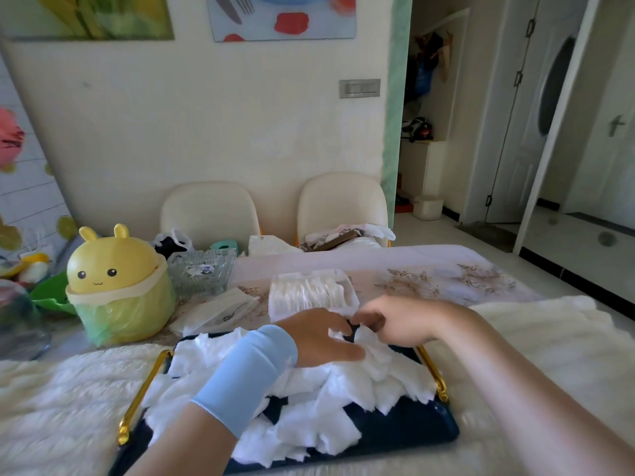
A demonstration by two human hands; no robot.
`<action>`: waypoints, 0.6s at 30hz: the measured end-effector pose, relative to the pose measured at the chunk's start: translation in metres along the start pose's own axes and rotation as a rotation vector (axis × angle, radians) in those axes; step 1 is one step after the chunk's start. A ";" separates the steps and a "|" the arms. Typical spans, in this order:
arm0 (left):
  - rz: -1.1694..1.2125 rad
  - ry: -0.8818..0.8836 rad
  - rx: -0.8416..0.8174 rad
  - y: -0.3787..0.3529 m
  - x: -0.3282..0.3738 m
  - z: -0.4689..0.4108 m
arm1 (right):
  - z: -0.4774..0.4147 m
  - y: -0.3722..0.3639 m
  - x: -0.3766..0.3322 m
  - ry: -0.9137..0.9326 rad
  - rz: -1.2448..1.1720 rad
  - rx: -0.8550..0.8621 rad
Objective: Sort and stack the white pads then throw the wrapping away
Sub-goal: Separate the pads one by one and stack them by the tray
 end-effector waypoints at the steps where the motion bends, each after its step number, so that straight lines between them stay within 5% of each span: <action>1: -0.060 -0.008 -0.005 -0.008 0.002 0.001 | 0.003 -0.005 0.002 -0.003 -0.004 -0.002; 10: -0.007 0.088 0.063 -0.014 -0.029 0.015 | 0.004 0.018 -0.011 0.089 -0.115 0.310; 18: 0.681 0.003 0.330 0.026 -0.038 0.038 | 0.004 0.045 -0.032 0.202 -0.303 0.532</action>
Point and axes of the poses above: each hand's wrist, its own z-axis away from the middle knuckle, its own y-axis out of the back of the hand, x = y × z, the point moved 10 cm from there along -z, towards the middle knuckle, and after that the axes turned 9 degrees about y, right-handed, at the moved point
